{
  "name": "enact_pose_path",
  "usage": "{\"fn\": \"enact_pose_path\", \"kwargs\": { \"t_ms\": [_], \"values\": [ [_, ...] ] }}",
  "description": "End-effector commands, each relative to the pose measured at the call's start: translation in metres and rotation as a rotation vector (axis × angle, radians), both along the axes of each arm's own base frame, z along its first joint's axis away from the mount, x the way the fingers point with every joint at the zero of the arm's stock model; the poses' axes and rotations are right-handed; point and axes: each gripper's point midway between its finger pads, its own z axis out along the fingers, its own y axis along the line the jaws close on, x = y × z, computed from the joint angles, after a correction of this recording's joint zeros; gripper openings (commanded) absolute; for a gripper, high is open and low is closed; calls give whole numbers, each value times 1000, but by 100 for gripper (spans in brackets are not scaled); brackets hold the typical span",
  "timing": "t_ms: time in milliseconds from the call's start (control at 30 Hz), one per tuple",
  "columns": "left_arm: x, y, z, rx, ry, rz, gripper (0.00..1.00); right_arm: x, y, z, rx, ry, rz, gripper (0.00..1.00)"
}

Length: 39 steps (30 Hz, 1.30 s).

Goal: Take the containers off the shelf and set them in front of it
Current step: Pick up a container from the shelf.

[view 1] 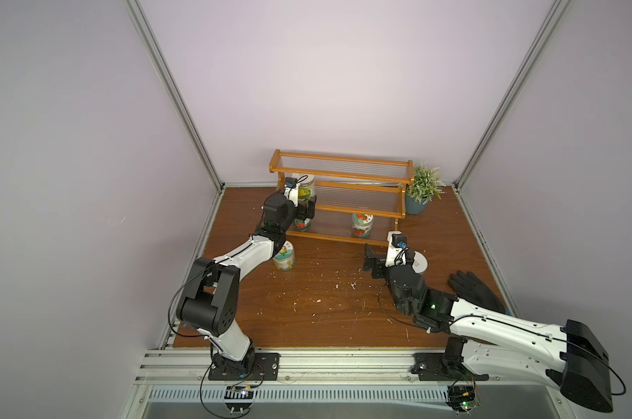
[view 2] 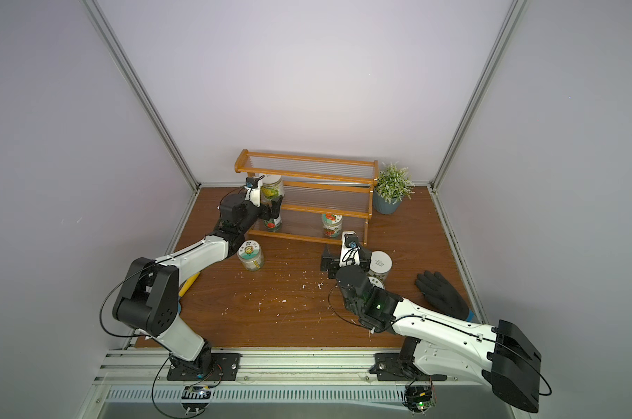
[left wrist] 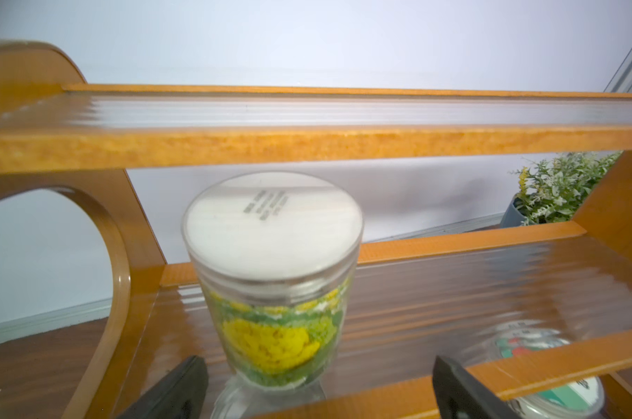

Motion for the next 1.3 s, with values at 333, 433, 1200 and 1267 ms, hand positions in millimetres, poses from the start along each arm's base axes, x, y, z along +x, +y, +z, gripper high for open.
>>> {"fn": "enact_pose_path", "kwargs": {
  "t_ms": [333,433,1200,1267],
  "values": [
    [43,4,20,15,-87,65,100,5,6,17,64,-34,27,99],
    [48,5,20,26,-97,90,100,5,6,17,65,-33,30,99],
    [69,-8,18,50,-133,124,61,7,6,11,56,-18,25,99],
    [67,-8,19,49,-133,119,60,7,6,12,58,-18,25,99]
  ]
}}
